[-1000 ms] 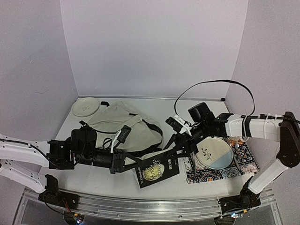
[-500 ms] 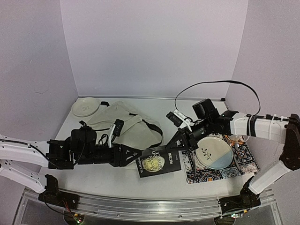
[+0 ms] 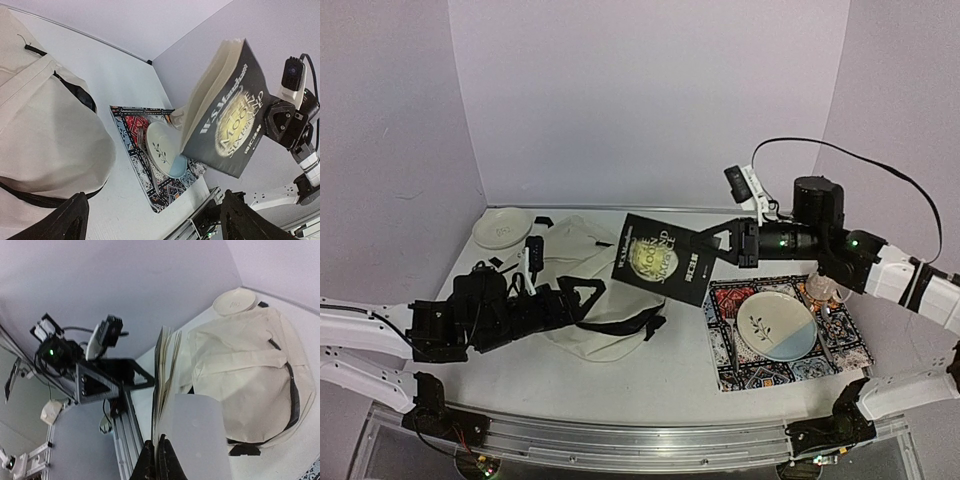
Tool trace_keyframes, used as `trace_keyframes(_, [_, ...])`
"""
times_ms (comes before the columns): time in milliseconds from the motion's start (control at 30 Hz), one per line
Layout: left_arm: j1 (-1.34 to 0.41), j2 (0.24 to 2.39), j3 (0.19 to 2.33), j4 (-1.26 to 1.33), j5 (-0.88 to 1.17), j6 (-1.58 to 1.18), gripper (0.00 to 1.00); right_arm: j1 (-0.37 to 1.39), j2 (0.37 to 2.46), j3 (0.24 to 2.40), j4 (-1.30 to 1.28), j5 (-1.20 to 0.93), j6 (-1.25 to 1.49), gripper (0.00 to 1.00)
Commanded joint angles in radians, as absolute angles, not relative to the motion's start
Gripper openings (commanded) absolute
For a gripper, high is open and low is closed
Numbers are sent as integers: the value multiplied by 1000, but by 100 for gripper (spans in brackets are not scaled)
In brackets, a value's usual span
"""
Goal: Pack the student bag
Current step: Pass from the right arm to the left
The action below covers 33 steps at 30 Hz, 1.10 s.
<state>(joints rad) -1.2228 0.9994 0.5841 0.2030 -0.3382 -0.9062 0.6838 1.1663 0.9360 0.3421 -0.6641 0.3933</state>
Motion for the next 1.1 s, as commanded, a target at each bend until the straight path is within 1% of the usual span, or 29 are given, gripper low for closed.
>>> trace_keyframes(0, [-1222, 1032, 562, 376, -351, -959, 93, 686, 1122, 877, 571, -529, 616, 0])
trace_keyframes(233, [-1222, 1147, 552, 683, -298, -972, 94, 716, 1116, 790, 779, -451, 769, 0])
trace_keyframes(500, [-1214, 1312, 655, 768, -295, -986, 94, 766, 1137, 742, 932, -411, 847, 0])
trace_keyframes(667, [-1185, 1395, 688, 868, -221, -1020, 91, 799, 1161, 737, 970, -394, 855, 0])
trace_keyframes(800, [-1172, 1421, 699, 957, -176, -1013, 88, 810, 1181, 722, 999, -387, 873, 0])
trace_keyframes(933, [-1155, 1435, 706, 1011, -149, -1017, 80, 819, 1201, 706, 1019, -376, 887, 0])
trace_keyframes(1033, [-1144, 1450, 704, 1063, -128, -1025, 69, 827, 1223, 701, 1030, -374, 898, 0])
trace_keyframes(1067, [-1141, 1454, 704, 1076, -117, -1028, 63, 829, 1235, 700, 1032, -372, 902, 0])
